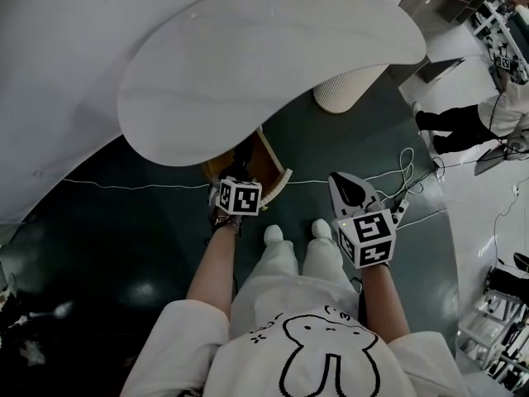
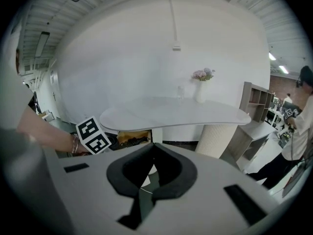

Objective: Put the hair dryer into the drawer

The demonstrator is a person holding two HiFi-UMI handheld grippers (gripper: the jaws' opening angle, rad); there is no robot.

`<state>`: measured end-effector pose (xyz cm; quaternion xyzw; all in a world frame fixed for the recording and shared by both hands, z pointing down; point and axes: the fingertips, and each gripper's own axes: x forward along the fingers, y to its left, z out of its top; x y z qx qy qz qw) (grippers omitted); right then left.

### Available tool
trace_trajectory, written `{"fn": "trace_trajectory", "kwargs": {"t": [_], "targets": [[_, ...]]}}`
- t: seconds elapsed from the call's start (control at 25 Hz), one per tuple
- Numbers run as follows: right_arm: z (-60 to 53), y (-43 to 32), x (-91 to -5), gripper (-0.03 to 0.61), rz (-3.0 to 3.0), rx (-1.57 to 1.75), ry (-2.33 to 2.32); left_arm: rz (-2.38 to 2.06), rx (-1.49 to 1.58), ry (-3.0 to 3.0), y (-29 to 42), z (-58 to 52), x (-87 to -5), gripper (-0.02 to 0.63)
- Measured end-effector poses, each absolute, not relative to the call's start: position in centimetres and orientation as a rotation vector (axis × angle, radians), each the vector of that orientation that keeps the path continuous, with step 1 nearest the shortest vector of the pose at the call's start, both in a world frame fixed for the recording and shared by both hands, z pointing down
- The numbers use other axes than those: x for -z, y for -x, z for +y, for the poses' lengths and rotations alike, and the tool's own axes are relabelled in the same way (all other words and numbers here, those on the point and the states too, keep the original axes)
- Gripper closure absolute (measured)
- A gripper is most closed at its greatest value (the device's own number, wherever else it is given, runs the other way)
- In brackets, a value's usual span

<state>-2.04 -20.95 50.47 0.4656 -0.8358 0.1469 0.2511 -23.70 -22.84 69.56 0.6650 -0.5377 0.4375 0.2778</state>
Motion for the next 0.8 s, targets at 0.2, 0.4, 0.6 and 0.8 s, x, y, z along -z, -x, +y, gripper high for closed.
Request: {"fn": "trace_trajectory", "kwargs": {"t": [0.2, 0.4, 0.6, 0.8], "targets": [[-20.9, 2.4, -50.8, 0.577, -2.275, -0.406, -1.26, -1.474, -1.153, -1.764, 23.9, -23.2, -69.1, 0.253], [-21.1, 2.5, -51.3, 0.577, -2.269, -0.428, -1.261, -1.503, -1.134, -1.745, 24.3, -23.2, -69.6, 0.253], [-21.6, 3.2, -51.5, 0.577, -2.273, -0.434, -1.248, -1.538, -1.118, -1.681, 25.2, -23.4, -70.0, 0.253], [-21.5, 3.4, -51.5, 0.577, -2.279, -0.428, -1.238, -1.541, -1.138, -1.616, 25.7, -23.0, -71.0, 0.253]]}}
